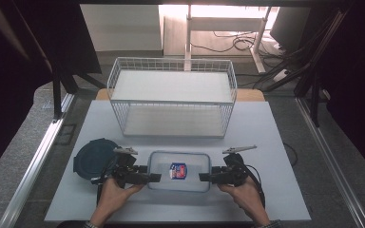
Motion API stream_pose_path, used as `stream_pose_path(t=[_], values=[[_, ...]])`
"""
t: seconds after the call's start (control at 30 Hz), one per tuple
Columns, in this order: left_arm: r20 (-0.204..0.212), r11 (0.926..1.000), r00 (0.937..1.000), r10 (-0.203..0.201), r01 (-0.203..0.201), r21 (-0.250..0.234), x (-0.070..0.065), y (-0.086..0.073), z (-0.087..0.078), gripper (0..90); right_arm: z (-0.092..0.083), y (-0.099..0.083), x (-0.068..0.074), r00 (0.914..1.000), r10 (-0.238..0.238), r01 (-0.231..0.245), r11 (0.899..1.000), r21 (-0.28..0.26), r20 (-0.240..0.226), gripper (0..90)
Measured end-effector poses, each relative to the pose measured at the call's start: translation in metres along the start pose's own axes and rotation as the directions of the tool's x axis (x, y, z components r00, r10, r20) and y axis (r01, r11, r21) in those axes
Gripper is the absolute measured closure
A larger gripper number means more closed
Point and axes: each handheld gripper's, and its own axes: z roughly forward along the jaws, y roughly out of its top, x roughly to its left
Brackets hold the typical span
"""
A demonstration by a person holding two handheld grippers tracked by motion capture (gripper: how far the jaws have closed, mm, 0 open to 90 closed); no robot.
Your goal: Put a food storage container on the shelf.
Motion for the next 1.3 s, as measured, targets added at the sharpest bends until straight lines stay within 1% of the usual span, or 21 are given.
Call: stream_pose_path(t=[0.1,0.13,0.17,0.2,0.23,0.3,0.43,0.5,0.67,0.77,0.8,0.83,0.87,0.97,1.0,1.03,1.07,1.13,1.23,1.27,1.3], values=[[0.024,0.9993,0.9997,-0.001,0.002,-0.037,-0.003,-0.009,-0.009,42.7,-0.01,-0.007,0.008,0.9999,-0.011,0.011,1.0,-0.025,0.003,48.6],[0.024,0.9993,0.9997,-0.001,0.002,-0.037,-0.003,-0.009,-0.009,44.2,-0.01,-0.007,0.008,0.9999,-0.011,0.011,1.0,-0.025,0.003,48.6],[0.043,0.9987,0.999,-0.014,0.016,-0.049,-0.003,-0.013,-0.012,46.2,-0.012,-0.01,0.011,0.9996,-0.026,0.026,0.999,-0.032,0.012,49.4],[0.043,0.9987,0.999,-0.014,0.016,-0.049,-0.003,-0.013,-0.012,48.2,-0.012,-0.01,0.011,0.9996,-0.026,0.026,0.999,-0.032,0.012,49.4],[0.05,0.9986,0.9986,-0.014,0.017,-0.05,-0.002,-0.015,-0.014,48.2,-0.013,-0.011,0.013,0.9994,-0.03,0.031,0.999,-0.028,0.016,49.9],[0.065,0.998,0.9976,-0.023,0.027,-0.057,-0.002,-0.018,-0.015,50.1,-0.013,-0.013,0.013,0.9996,-0.03,0.03,0.999,-0.031,0.002,50.4],[0.077,0.9972,0.9967,-0.027,0.032,-0.067,-0.002,-0.02,-0.016,51.4,-0.012,-0.014,0.007,0.9993,0.001,-0.003,0.999,-0.043,-0.038,50.7],[0.078,0.997,0.9966,-0.028,0.033,-0.07,-0.002,-0.02,-0.016,51.6,-0.012,-0.014,0.004,0.9988,0.011,-0.013,0.999,-0.041,-0.048,50.5],[0.077,0.9972,0.9965,-0.033,0.038,-0.065,-0.002,-0.018,-0.017,51.8,-0.013,-0.014,0.006,0.9992,0.011,-0.013,0.999,-0.043,-0.039,50.9],[0.08,0.9971,0.9964,-0.029,0.034,-0.067,-0.003,-0.014,-0.018,52.9,-0.014,-0.014,0.009,0.9998,-0.003,0.002,0.999,-0.052,-0.017,50.1],[0.084,0.9966,0.9961,-0.028,0.034,-0.075,-0.004,-0.012,-0.018,53.4,-0.016,-0.013,0.008,0.9998,-0.002,0.001,0.998,-0.068,-0.022,50.0],[0.103,0.9951,0.9944,-0.025,0.035,-0.093,-0.004,-0.008,-0.022,53.9,-0.017,-0.012,0.007,0.9996,0.0,-0.002,0.997,-0.077,-0.028,50.0],[0.103,0.9951,0.9944,-0.025,0.035,-0.093,-0.004,-0.008,-0.022,54.4,-0.017,-0.012,0.007,0.9996,0.0,-0.002,0.997,-0.077,-0.028,50.0],[0.11,0.9941,0.9939,-0.011,0.022,-0.106,-0.007,0.0,-0.026,54.6,-0.023,-0.008,0.007,0.999,-0.001,-0.004,0.993,-0.114,-0.045,50.5],[0.107,0.9934,0.9942,-0.002,0.014,-0.114,-0.009,0.006,-0.029,54.6,-0.027,-0.004,0.009,0.9991,-0.014,0.009,0.991,-0.133,-0.041,50.9],[0.107,0.9934,0.9942,-0.002,0.014,-0.114,-0.009,0.006,-0.029,54.3,-0.03,-0.001,0.009,0.9989,-0.02,0.014,0.989,-0.146,-0.043,51.8],[0.101,0.9929,0.9948,-0.002,0.014,-0.118,-0.01,0.01,-0.031,54.3,-0.03,-0.001,0.009,0.9989,-0.02,0.014,0.989,-0.146,-0.043,51.8],[0.091,0.9915,0.9957,0.016,-0.004,-0.13,-0.013,0.018,-0.035,53.6,-0.035,0.005,0.01,0.9982,-0.019,0.009,0.987,-0.163,-0.057,53.1],[0.067,0.9893,0.9969,0.041,-0.031,-0.143,-0.019,0.031,-0.042,53.1,-0.043,0.02,0.014,0.9978,-0.043,0.033,0.982,-0.185,-0.05,53.0],[0.061,0.9888,0.997,0.047,-0.037,-0.145,-0.021,0.035,-0.044,53.1,-0.043,0.02,0.014,0.9978,-0.043,0.033,0.982,-0.185,-0.05,53.0],[0.053,0.9883,0.9972,0.054,-0.046,-0.145,-0.022,0.04,-0.046,52.5,-0.047,0.027,0.017,0.9975,-0.057,0.047,0.98,-0.194,-0.043,53.0]])
